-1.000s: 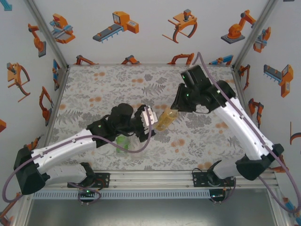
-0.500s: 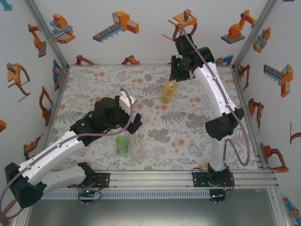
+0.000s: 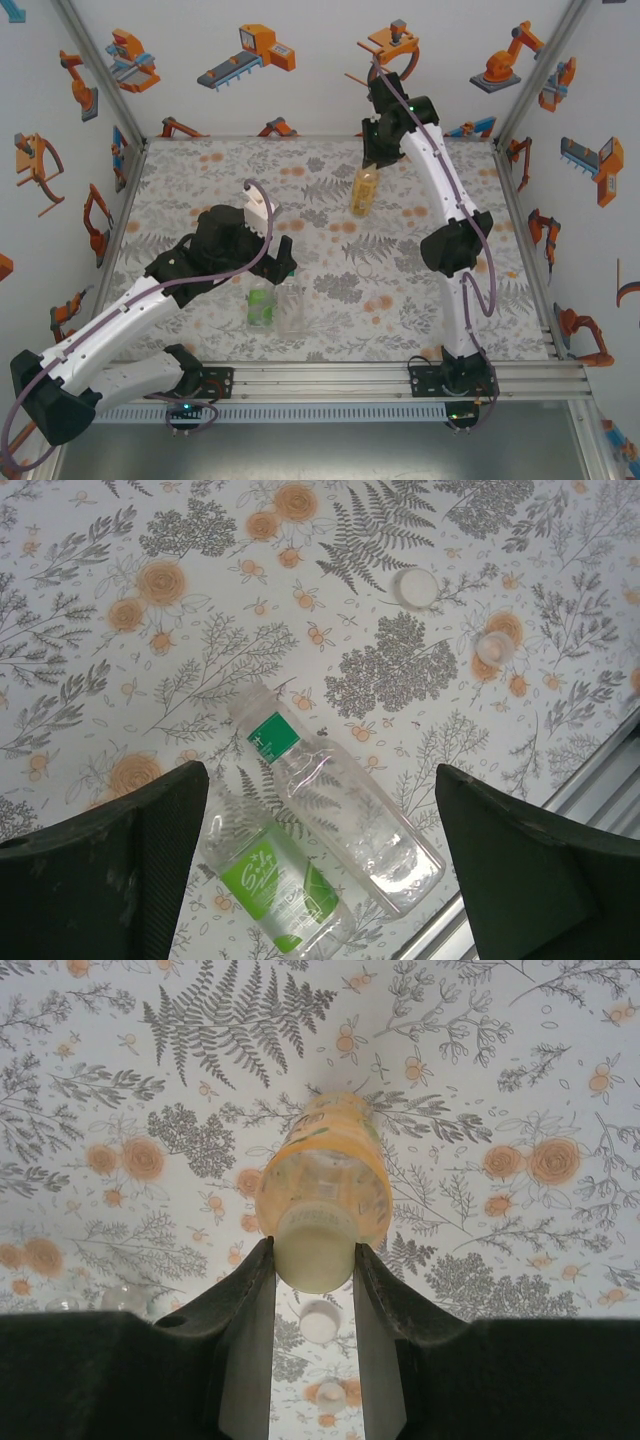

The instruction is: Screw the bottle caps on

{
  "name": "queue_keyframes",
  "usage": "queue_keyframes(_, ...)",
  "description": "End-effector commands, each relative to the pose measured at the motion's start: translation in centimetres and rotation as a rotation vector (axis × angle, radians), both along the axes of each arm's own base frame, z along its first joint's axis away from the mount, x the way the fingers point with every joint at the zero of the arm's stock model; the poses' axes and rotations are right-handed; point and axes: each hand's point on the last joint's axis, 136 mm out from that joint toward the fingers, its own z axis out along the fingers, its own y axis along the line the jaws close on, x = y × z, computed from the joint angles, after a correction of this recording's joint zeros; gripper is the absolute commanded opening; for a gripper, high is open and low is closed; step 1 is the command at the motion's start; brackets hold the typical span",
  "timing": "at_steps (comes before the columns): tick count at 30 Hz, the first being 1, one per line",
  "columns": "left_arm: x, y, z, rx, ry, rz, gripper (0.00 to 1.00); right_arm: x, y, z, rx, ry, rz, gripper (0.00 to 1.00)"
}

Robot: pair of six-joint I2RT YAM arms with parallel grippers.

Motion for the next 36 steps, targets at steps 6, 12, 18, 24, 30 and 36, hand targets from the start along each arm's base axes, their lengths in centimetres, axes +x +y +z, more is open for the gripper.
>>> queue_keyframes(6, 0.0, -0.4, 0.4, -0.040, 0.018, -0.002, 0.86, -0.3, -0.5, -1.1, -0.034, 0.027, 0.010, 0.20)
queue_keyframes(12, 0.0, -0.9, 0.6, -0.057, 0.022, -0.022, 0.86, 0.1, -0.6, 0.2, -0.037, -0.021, 0.012, 0.43)
queue_keyframes(18, 0.2, -1.0, 0.3, -0.042, 0.031, -0.020, 0.81, 0.3, -0.8, 2.3, -0.032, -0.078, 0.014, 0.49)
queue_keyframes(24, 1.1, 0.5, -0.4, 0.032, 0.069, 0.081, 0.77, -0.4, -1.1, 4.7, -0.021, -0.128, 0.022, 0.58)
queue_keyframes(30, 2.1, 2.1, -1.8, 0.113, 0.158, 0.221, 0.77, -2.3, -1.5, 6.9, 0.006, -0.151, 0.048, 0.65)
queue_keyframes(36, 2.0, 2.7, -2.7, 0.058, 0.246, 0.332, 0.70, -4.4, -2.1, 9.1, 0.040, -0.194, 0.068, 0.75)
